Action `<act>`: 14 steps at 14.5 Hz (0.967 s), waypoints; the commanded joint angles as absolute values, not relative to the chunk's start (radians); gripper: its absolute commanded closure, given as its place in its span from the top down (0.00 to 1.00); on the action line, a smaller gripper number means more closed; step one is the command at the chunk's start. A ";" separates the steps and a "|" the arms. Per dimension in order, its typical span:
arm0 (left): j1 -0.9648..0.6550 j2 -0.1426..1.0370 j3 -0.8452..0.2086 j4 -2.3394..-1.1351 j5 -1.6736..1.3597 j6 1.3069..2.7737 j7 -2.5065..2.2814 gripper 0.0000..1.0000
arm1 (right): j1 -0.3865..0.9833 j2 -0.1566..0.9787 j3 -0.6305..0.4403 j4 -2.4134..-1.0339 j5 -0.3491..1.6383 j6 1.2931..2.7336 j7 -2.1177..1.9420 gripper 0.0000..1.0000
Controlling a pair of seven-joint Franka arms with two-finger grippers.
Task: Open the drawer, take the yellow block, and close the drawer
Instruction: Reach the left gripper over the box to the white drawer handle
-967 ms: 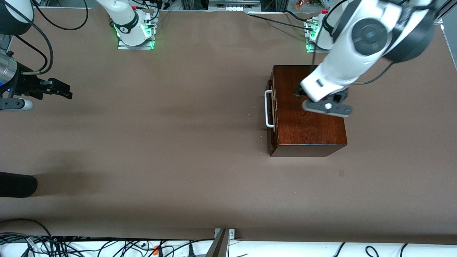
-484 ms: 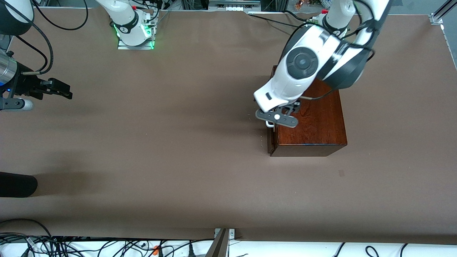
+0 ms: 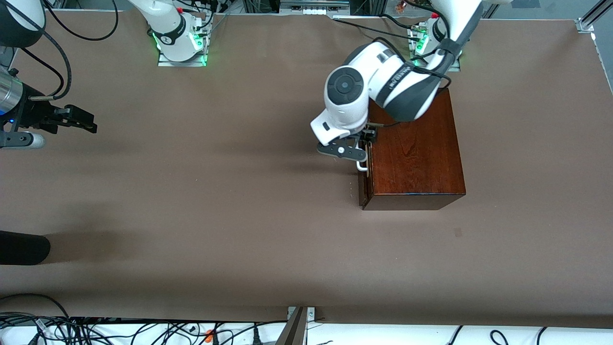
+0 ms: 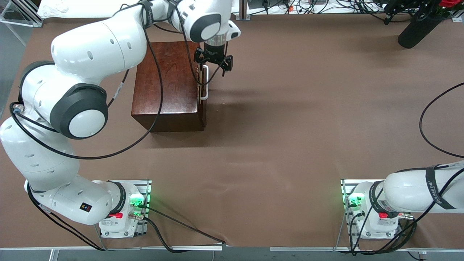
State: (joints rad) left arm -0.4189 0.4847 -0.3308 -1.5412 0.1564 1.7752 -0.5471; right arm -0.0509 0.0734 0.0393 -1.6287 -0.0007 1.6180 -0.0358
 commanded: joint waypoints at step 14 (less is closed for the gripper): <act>-0.448 0.485 -0.325 -1.764 0.293 2.052 -0.704 1.00 | -0.063 0.066 0.046 -1.631 0.009 1.617 -0.052 1.00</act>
State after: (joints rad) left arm -0.4402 0.4818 -0.3317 -1.7200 0.2706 2.0125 -0.6745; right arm -0.0510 0.0733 0.0393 -1.6287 -0.0007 1.6181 -0.0359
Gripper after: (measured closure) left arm 0.000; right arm 0.000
